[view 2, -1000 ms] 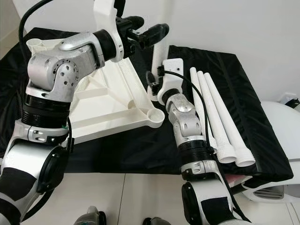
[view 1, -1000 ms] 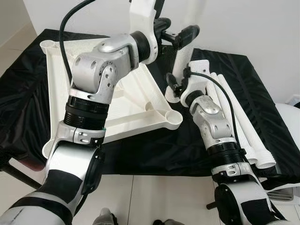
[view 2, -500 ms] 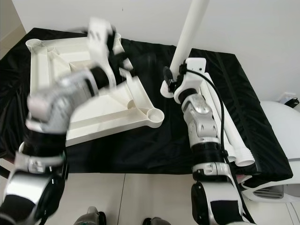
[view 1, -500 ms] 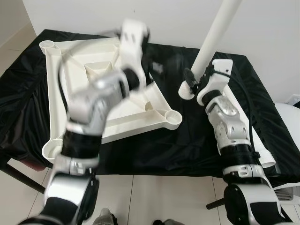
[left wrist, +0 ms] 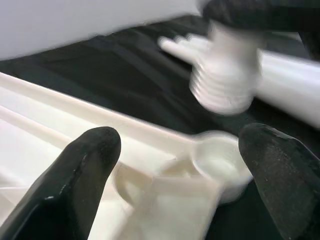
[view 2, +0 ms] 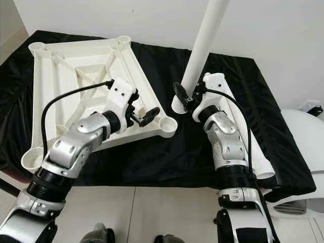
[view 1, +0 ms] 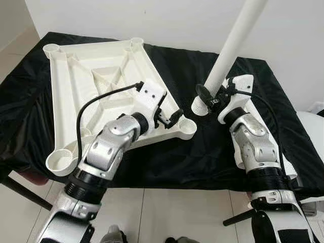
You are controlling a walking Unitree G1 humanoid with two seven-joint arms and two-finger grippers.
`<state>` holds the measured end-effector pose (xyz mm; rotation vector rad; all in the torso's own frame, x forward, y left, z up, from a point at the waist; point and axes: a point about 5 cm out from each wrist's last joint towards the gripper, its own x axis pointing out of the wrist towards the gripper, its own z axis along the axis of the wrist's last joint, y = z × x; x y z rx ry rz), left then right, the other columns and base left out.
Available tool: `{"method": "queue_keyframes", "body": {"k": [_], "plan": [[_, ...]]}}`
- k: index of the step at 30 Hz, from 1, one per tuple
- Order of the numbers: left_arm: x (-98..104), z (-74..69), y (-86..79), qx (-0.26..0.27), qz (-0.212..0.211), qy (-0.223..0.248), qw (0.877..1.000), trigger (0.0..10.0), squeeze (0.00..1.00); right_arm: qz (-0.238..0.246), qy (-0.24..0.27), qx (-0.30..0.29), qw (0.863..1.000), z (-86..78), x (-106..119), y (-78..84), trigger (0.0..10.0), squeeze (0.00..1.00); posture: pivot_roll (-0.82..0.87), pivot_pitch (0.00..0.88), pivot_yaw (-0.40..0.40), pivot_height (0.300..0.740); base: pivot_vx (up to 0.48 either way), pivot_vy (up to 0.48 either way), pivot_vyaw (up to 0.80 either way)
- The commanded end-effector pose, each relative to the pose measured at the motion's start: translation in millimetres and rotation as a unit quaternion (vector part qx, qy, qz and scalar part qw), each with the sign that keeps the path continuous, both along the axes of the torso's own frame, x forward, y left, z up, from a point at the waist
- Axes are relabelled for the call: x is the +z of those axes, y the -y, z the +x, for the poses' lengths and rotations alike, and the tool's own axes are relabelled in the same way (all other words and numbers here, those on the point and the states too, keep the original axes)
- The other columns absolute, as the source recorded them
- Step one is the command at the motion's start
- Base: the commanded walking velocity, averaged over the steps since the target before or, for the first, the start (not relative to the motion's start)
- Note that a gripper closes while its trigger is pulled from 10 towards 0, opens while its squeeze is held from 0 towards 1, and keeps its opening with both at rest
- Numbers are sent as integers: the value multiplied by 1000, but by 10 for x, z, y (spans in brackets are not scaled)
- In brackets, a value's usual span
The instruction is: Building children table
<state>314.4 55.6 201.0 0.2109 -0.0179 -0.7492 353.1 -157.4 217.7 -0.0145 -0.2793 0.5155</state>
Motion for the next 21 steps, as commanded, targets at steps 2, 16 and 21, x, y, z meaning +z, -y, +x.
{"method": "queue_keyframes", "body": {"k": [2, 16, 21], "plan": [[-143, -104, 106, -74, 22, -17, 997, 10000, 0, 1, 14, 18, 1000, -15, 43, 16, 10000, 0, 4, 86, -64, 740, 0, 0, 0], [-683, -169, 179, -126, 166, -11, 978, 10000, 0, 14, 23, 80, 996, -160, 80, 66, 10000, 0, -17, 85, -63, 740, 0, 0, 0], [-696, -101, 162, -120, 169, -7, 978, 10000, 0, 12, 21, 79, 997, -200, 56, 116, 10000, 0, -28, 86, -58, 740, 0, 0, 0]]}}
